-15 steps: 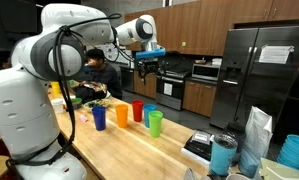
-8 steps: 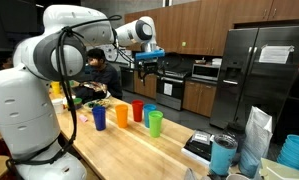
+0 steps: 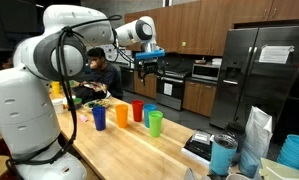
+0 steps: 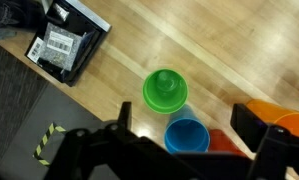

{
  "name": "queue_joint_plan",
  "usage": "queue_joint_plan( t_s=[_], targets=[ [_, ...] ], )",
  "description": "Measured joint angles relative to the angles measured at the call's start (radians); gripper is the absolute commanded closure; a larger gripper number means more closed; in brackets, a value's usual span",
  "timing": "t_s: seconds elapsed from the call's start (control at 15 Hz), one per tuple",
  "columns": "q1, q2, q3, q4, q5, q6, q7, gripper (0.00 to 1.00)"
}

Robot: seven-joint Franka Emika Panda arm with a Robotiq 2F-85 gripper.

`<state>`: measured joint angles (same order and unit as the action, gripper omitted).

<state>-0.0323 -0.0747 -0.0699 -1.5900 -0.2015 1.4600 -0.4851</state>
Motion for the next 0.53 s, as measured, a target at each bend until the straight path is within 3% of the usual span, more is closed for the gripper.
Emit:
queue_joint_plan(
  t_s=[0.33, 0.53],
  targets=[
    [0.003, 0.023, 0.011, -0.010, 0.004, 0.014, 0.000, 0.00],
    [0.014, 0.045, 0.025, -0.040, 0.045, 0.084, 0.004, 0.00]
  ],
)
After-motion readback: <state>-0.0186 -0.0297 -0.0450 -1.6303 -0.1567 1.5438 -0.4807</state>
